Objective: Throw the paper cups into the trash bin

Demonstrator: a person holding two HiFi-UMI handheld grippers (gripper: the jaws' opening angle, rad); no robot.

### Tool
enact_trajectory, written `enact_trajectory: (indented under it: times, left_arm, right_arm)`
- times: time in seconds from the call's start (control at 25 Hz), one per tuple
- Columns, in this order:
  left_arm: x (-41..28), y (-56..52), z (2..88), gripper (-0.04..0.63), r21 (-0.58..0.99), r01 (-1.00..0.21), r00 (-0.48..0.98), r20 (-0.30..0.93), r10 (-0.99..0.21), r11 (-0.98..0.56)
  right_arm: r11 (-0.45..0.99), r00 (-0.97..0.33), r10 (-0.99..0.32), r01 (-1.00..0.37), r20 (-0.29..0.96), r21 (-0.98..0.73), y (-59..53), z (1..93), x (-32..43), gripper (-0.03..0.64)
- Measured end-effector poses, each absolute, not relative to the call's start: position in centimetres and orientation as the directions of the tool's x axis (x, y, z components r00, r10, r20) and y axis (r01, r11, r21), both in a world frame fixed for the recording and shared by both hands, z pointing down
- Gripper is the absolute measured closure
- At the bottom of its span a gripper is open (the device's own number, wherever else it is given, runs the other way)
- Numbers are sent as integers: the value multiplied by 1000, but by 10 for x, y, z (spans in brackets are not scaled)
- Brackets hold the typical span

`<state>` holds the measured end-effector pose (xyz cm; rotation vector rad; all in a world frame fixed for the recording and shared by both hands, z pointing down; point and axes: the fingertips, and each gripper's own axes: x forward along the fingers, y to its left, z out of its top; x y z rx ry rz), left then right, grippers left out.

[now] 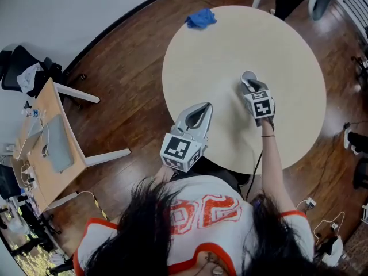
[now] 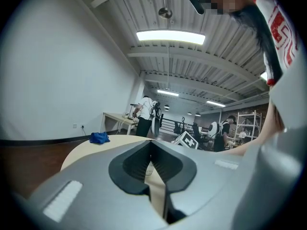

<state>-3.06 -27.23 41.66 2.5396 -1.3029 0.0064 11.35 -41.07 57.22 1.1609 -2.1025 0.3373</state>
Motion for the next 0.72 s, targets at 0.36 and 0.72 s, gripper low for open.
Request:
enact_trajectory:
  times: [0.36, 0.72]
  left_arm:
    - [-38, -274, 421, 595, 263, -810, 572, 150, -807, -525]
    - [-45, -272, 424, 595, 261, -821, 556, 158, -816, -508]
  right_arm:
    - [633, -302, -566, -755, 767, 170, -416, 598, 111, 497]
    - [620, -259, -567, -759, 782, 198, -419, 610, 115, 549]
